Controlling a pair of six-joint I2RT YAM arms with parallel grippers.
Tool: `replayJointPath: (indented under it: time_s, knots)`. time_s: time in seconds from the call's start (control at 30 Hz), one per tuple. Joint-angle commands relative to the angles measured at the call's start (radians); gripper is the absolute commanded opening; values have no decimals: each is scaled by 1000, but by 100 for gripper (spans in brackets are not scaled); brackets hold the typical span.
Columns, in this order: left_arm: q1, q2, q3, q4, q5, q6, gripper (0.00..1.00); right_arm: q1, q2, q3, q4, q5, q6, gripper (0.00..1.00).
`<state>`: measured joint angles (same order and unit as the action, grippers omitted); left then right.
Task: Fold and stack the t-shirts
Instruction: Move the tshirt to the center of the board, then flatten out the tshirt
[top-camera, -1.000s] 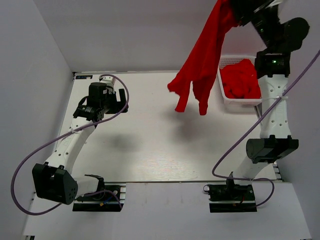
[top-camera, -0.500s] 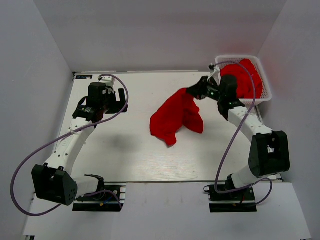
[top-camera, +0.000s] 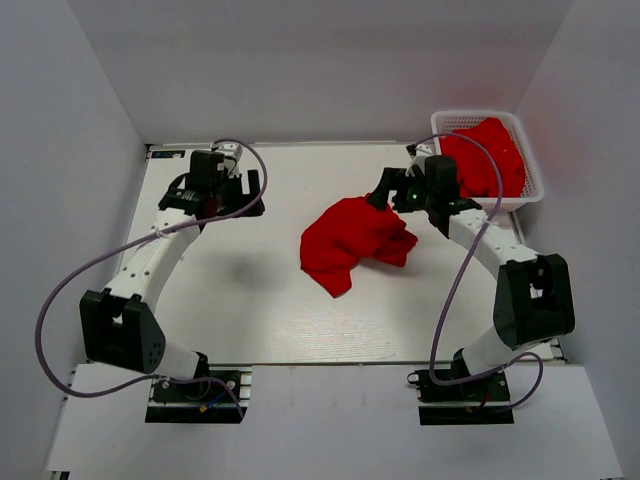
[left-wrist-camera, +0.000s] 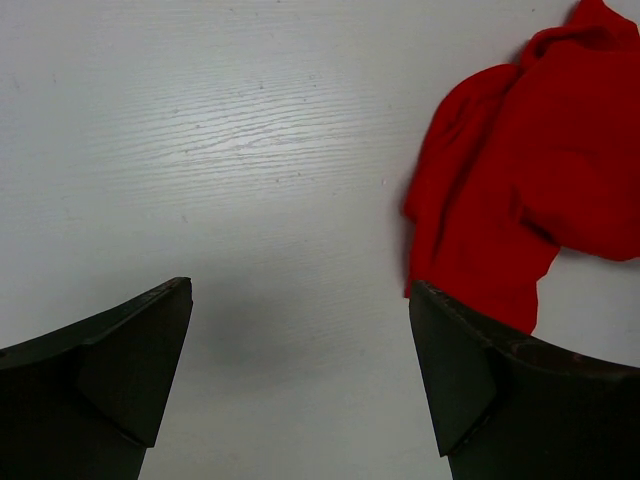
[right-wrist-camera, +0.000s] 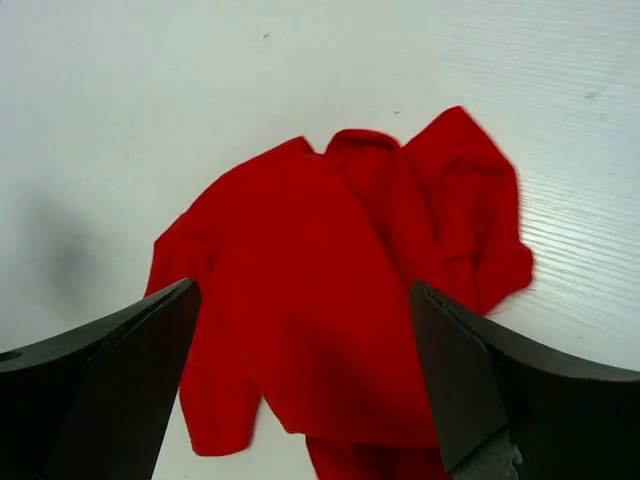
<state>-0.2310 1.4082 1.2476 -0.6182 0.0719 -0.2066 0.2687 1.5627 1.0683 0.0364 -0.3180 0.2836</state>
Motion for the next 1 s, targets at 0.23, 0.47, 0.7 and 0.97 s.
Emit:
replayJointPath:
  time_s: [0.23, 0.47, 0.7, 0.97]
  knots:
    - [-57, 61, 15, 35, 92, -57, 100, -2, -154, 98, -248, 375, 11, 90]
    - [-223, 169, 61, 15, 12, -88, 100, -3, -282, -4, -320, 441, 34, 90]
    - [-419, 189, 3, 6, -95, -166, 100, -5, -380, -155, -360, 502, 66, 90]
    - [-585, 320, 54, -35, -179, -224, 100, -6, -444, -260, -375, 583, 129, 90]
